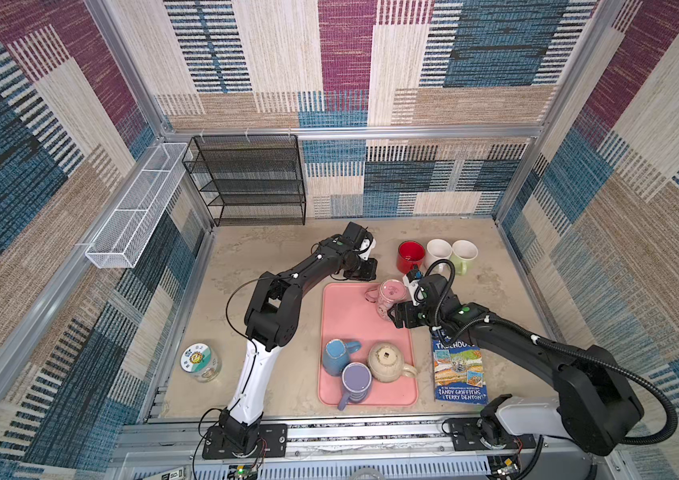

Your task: Turn the mug right side up

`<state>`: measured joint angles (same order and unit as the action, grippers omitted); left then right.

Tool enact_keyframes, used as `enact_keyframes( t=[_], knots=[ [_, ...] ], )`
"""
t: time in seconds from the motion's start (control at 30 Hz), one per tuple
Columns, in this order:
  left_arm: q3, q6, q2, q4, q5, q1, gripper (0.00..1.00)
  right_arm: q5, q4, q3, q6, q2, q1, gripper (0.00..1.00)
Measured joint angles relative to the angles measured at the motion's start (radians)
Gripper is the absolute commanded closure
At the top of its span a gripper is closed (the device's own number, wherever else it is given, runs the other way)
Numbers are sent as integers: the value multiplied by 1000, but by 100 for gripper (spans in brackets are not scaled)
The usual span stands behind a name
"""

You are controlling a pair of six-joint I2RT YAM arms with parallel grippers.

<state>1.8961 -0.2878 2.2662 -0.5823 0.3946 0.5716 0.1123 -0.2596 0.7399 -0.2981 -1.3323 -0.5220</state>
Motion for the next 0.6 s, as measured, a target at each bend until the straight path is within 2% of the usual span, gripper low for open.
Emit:
enact_keyframes(
  t=[0.27, 0.6],
  knots=[
    [-127, -8, -51, 19, 23, 14, 90, -18, 8, 29, 8, -47, 0, 13],
    [-403, -37, -247, 121, -3, 18, 91, -45, 19, 65, 38, -122, 0, 14]
  ],
)
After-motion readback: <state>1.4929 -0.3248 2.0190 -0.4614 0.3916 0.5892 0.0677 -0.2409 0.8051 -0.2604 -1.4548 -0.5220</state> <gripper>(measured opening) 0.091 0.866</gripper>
